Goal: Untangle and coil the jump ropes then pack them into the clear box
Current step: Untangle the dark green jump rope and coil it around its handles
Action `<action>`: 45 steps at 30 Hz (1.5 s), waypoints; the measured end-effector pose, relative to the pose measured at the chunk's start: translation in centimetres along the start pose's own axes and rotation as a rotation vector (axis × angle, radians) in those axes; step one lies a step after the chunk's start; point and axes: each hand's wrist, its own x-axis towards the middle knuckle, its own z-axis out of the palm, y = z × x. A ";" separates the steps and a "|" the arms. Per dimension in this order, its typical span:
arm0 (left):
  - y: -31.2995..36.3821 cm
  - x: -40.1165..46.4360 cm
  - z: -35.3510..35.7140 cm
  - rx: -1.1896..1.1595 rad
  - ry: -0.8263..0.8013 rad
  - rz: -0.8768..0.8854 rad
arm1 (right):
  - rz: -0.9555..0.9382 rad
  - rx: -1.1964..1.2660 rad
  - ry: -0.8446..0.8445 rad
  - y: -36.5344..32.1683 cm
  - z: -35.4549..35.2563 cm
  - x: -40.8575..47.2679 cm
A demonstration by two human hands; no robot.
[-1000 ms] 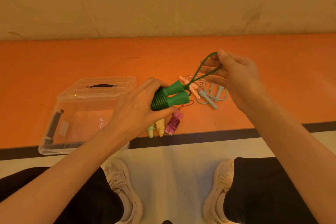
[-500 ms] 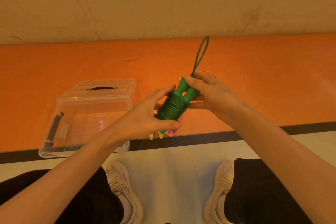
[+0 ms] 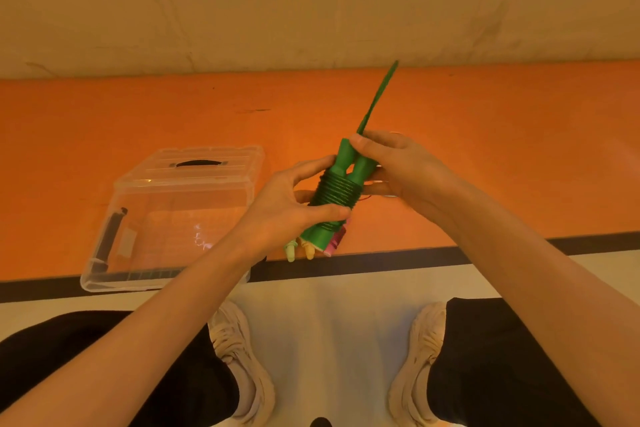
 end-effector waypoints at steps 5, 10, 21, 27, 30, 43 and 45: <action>-1.9 -0.3 -0.7 -0.194 0.090 -0.104 | 0.081 0.116 -0.074 1.7 1.5 0.4; -7.3 -1.2 -0.2 -0.471 0.226 -0.242 | 0.199 -0.051 -0.127 5.0 3.1 1.0; -21.0 -0.3 0.7 -0.561 0.489 -0.451 | 0.529 -0.003 0.018 19.5 7.3 6.9; -27.6 0.9 0.5 -0.540 0.505 -0.599 | 0.658 -0.003 0.043 25.8 8.5 9.3; -29.9 1.8 0.2 -0.485 0.506 -0.645 | 0.685 -0.053 0.041 27.9 8.9 10.9; -34.7 4.1 -0.9 -0.344 0.616 -0.694 | 0.657 -0.109 -0.034 32.1 10.8 13.8; -34.6 4.0 -1.1 -0.335 0.614 -0.713 | 0.682 -0.101 -0.040 32.4 11.1 13.7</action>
